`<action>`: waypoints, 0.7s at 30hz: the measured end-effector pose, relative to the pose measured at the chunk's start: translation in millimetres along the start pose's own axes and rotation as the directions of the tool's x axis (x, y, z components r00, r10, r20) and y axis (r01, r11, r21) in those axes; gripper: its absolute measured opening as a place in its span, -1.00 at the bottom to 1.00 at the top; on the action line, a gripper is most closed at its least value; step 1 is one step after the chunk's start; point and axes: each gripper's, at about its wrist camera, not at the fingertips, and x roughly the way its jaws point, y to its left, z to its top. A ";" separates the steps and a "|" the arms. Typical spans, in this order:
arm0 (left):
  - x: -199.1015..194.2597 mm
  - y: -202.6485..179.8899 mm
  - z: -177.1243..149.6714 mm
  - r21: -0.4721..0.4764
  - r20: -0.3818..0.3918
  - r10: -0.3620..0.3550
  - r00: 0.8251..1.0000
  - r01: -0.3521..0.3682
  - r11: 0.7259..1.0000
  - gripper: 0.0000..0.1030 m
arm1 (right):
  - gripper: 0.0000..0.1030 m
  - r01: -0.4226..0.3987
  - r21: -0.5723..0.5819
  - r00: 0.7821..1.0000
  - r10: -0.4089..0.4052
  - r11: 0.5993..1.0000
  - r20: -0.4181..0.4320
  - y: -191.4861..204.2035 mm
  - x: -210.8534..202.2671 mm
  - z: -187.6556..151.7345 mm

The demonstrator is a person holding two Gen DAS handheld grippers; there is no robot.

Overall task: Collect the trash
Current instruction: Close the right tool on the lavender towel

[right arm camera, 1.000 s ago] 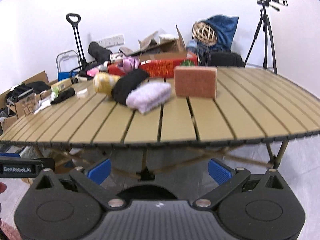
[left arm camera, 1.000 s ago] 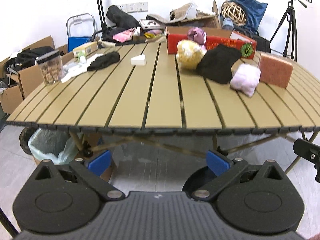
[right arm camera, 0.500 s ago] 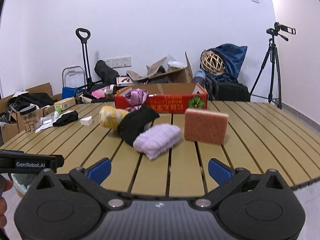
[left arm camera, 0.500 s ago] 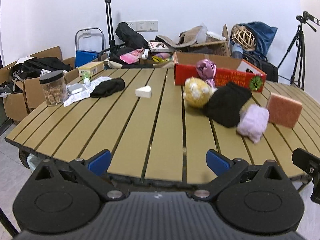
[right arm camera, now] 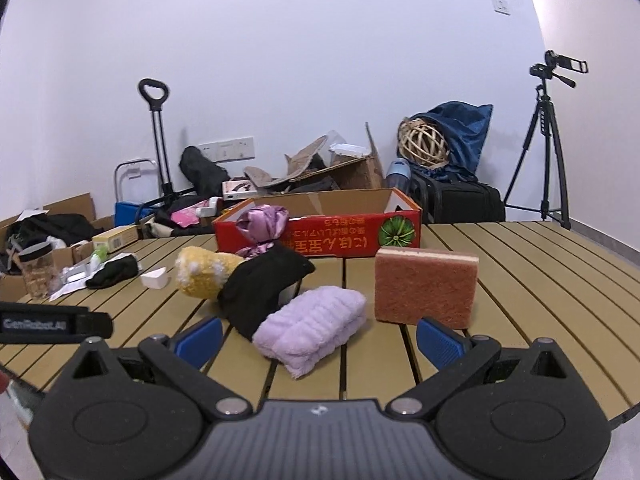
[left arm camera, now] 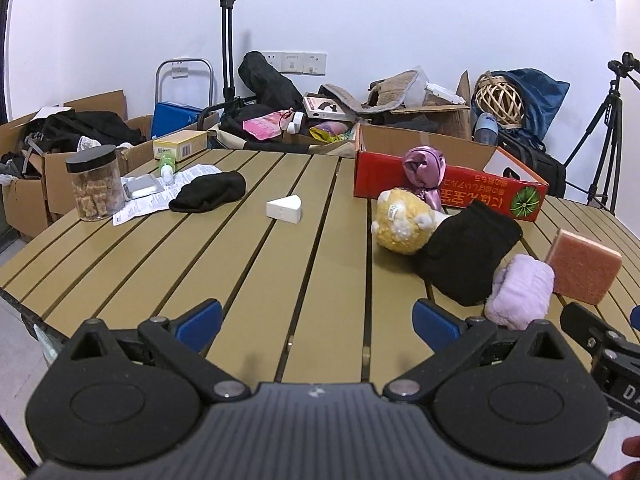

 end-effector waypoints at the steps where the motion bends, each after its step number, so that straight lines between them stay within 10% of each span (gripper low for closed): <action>1: 2.2 0.9 0.0 -0.004 0.000 -0.002 1.000 0.002 1.000 1.00 | 1.00 0.002 0.005 1.000 -0.002 1.000 0.003 -0.4 4.8 -1.2; 21: 23.5 15.1 -1.1 -0.028 0.002 0.005 1.000 -0.005 1.000 1.00 | 1.00 0.077 -0.037 0.994 -0.079 0.996 -0.077 32.8 82.1 -14.5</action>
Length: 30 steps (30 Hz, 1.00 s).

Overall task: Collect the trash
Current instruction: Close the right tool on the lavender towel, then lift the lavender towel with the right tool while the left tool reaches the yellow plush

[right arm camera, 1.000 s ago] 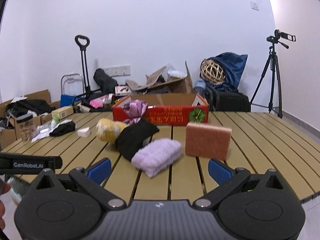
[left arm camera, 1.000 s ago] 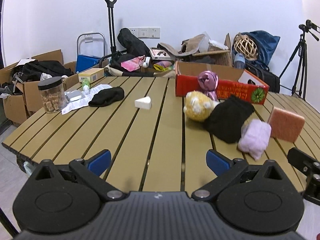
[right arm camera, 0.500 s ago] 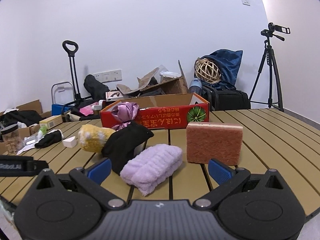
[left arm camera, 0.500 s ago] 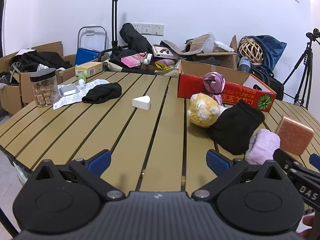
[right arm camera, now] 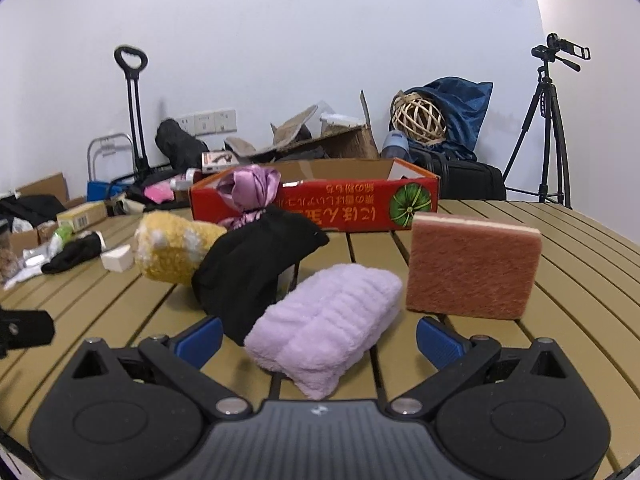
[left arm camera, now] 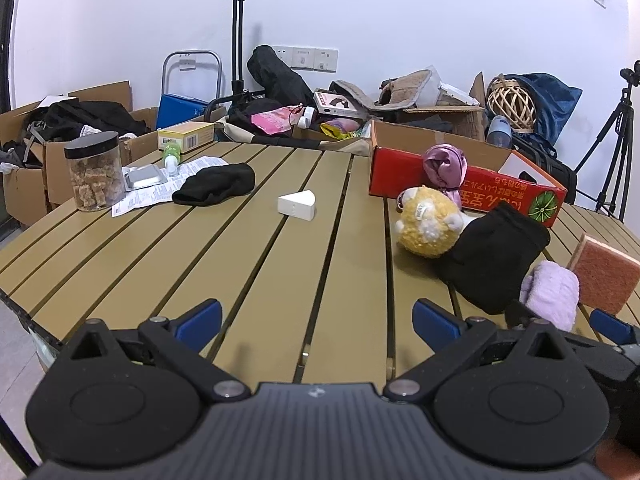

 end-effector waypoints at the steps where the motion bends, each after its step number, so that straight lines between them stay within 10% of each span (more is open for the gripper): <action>1: 1.2 0.4 0.3 0.000 0.001 -0.004 1.000 0.004 1.000 1.00 | 0.99 0.005 -0.005 1.000 -0.005 1.000 -0.005 2.1 2.1 -0.3; 16: 7.8 -0.1 -3.4 0.019 -0.011 0.012 1.000 -0.012 1.000 1.00 | -0.17 -0.025 -0.005 1.000 0.025 1.000 0.006 -6.3 2.1 -2.5; 30: 8.9 -17.9 -9.3 0.040 -0.015 -0.023 1.000 0.023 0.999 1.00 | -0.36 -0.021 0.044 0.997 0.017 0.999 0.080 -39.3 -24.6 2.8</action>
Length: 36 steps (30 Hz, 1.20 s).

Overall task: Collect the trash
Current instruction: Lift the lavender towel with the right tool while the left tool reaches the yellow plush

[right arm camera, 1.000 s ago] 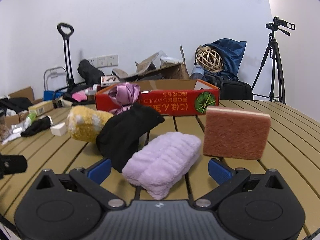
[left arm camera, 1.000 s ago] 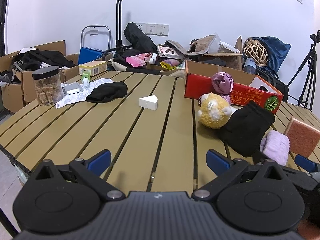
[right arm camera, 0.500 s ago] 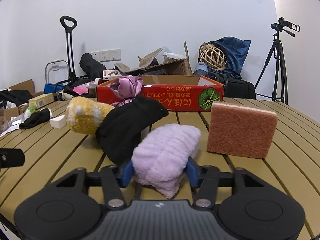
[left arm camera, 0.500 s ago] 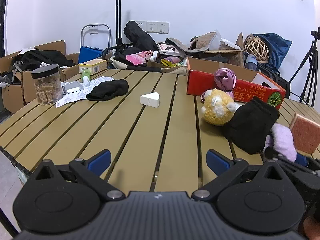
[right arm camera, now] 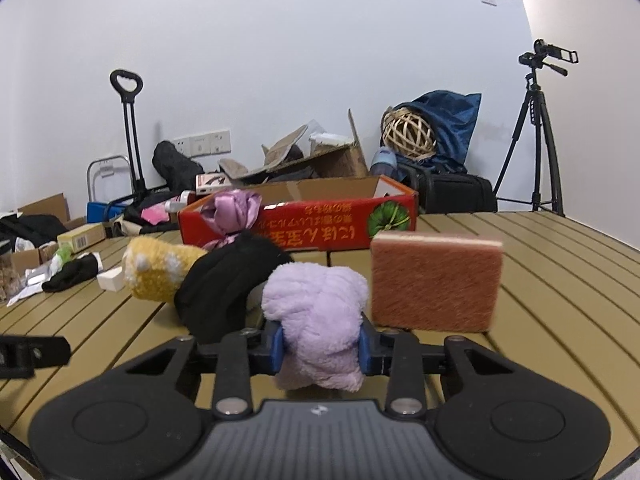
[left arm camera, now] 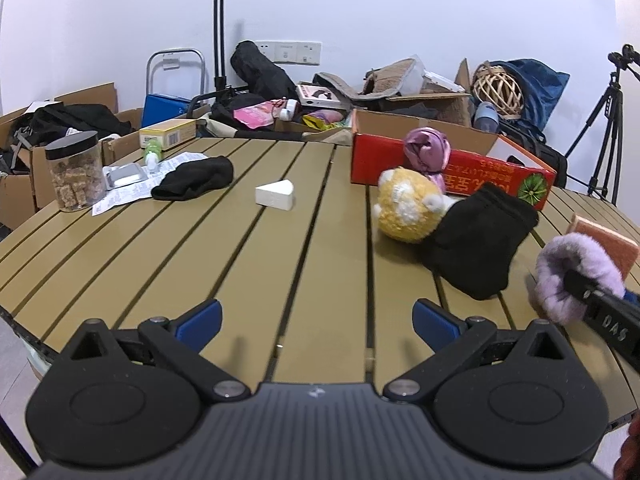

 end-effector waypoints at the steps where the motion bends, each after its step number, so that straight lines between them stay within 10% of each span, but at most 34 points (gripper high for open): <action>1: 0.1 -1.8 -0.8 0.002 -0.001 -0.003 1.000 0.003 1.000 1.00 | -0.36 0.005 0.004 1.000 -0.005 1.000 0.005 -3.5 -2.7 1.0; 19: 3.2 -36.2 3.9 0.060 0.027 -0.031 0.999 0.030 0.998 1.00 | -0.41 0.077 0.069 0.994 -0.082 0.995 0.067 -73.0 -37.6 14.5; 36: 73.1 -65.2 80.5 0.144 -0.001 0.027 1.000 -0.026 0.989 1.00 | -0.41 0.160 0.125 0.983 -0.169 0.979 0.067 -127.9 -40.7 14.2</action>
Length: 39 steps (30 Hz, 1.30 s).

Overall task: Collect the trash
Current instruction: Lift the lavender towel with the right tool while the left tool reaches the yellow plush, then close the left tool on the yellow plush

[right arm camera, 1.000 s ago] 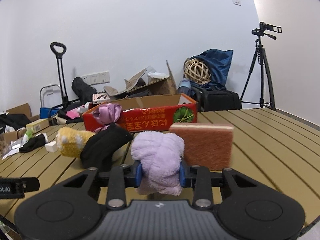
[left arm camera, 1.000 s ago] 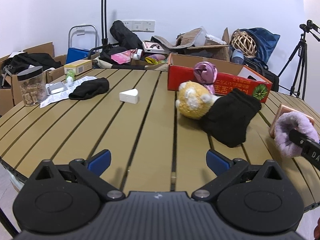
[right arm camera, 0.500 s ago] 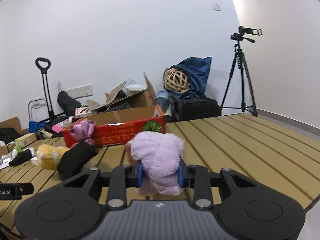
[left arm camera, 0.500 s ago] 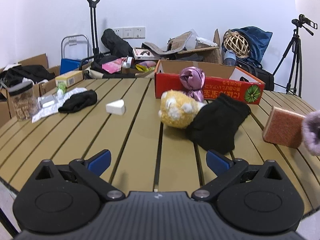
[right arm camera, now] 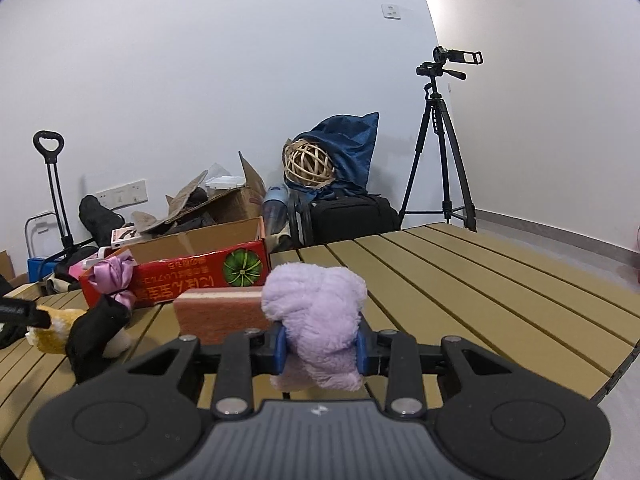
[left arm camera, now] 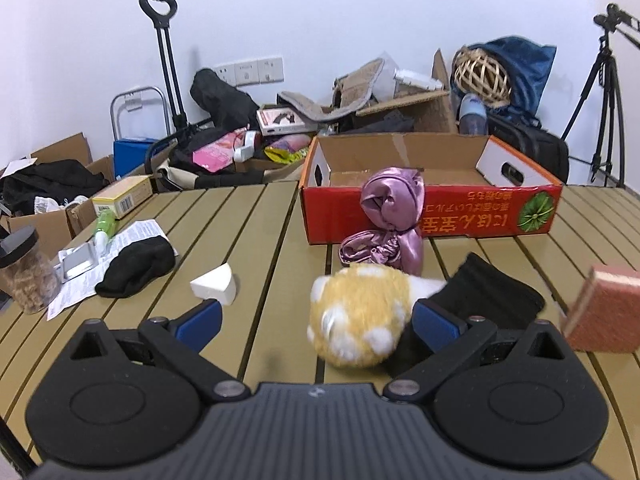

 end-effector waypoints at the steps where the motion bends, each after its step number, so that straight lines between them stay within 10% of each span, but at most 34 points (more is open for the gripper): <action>1: 7.6 -0.4 3.0 0.001 -0.023 -0.005 1.000 0.005 1.000 1.00 | -0.41 0.000 0.000 1.000 0.000 1.000 0.001 -0.2 0.3 0.2; 6: 30.9 2.2 5.4 -0.009 -0.100 -0.031 0.994 0.030 1.000 0.97 | -0.41 -0.001 0.006 1.000 0.001 1.000 0.005 -0.4 1.3 0.8; 11: 33.7 8.1 4.4 -0.035 -0.128 -0.148 0.981 0.145 0.989 0.12 | -0.41 -0.002 0.011 1.000 0.002 1.000 0.001 -2.5 2.3 0.4; 27: -23.6 17.5 6.1 0.039 0.050 0.019 0.999 -0.021 0.999 -0.01 | -0.41 -0.041 0.030 0.999 0.041 0.999 0.011 -8.3 -7.6 2.6; 39: -66.6 12.8 -2.8 0.115 0.197 0.176 0.965 -0.201 0.973 -0.01 | -0.41 -0.078 0.039 0.997 0.078 0.996 0.022 -10.0 -17.5 4.9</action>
